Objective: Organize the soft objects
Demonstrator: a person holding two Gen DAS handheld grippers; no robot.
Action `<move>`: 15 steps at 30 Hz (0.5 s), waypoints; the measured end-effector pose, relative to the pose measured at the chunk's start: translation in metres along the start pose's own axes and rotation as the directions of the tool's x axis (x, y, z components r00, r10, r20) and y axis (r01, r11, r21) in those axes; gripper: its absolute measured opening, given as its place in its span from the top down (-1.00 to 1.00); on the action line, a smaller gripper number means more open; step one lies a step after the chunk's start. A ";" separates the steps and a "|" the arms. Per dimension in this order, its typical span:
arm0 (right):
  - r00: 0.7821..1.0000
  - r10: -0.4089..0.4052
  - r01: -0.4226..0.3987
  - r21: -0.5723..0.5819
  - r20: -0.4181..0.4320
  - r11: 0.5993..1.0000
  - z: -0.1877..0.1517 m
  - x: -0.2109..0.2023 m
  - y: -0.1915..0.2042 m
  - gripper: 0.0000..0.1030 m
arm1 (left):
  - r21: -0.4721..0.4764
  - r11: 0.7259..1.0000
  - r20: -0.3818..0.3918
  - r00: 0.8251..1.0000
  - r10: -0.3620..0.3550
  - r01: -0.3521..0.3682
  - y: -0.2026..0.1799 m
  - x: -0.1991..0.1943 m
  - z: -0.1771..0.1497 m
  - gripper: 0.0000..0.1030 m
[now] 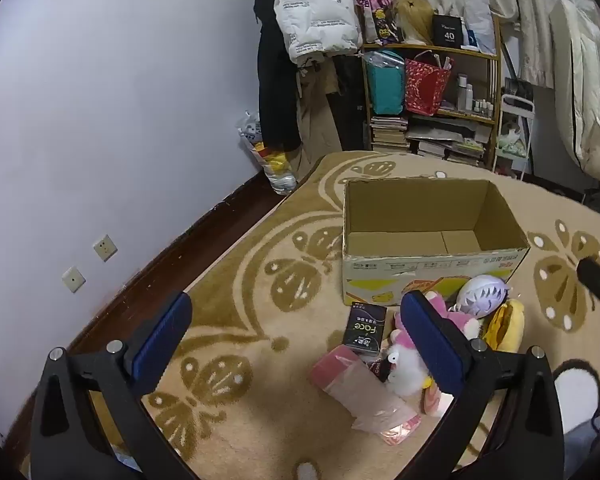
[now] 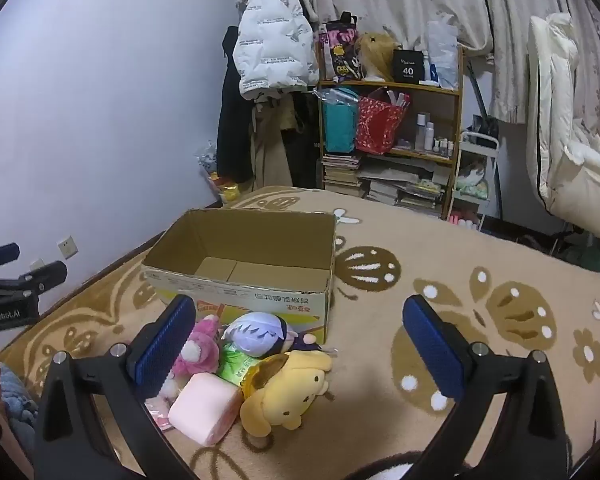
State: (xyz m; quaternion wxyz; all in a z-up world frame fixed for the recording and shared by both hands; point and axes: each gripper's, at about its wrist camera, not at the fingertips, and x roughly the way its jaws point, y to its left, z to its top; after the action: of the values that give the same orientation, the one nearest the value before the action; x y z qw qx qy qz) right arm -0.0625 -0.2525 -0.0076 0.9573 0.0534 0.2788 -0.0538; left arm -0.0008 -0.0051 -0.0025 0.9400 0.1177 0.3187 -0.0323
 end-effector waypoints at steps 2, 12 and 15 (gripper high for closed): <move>1.000 0.011 -0.011 0.009 -0.003 1.000 0.000 0.000 0.000 -1.00 | 0.021 0.999 0.009 1.000 0.024 -0.024 -0.005 0.000 0.000 -1.00; 1.000 0.005 -0.005 0.045 -0.006 0.999 0.003 0.001 -0.004 -1.00 | 0.001 1.000 0.002 1.000 -0.010 0.010 0.001 0.001 -0.001 -1.00; 1.000 0.001 0.000 0.034 -0.006 0.999 0.002 0.000 -0.005 -1.00 | -0.001 1.000 0.003 1.000 -0.009 0.009 0.002 0.001 0.001 -1.00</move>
State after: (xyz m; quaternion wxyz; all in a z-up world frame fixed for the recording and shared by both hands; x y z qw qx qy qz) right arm -0.0626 -0.2580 -0.0062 0.9554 0.0699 0.2808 -0.0582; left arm 0.0010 -0.0037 -0.0023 0.9404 0.1156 0.3178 -0.0365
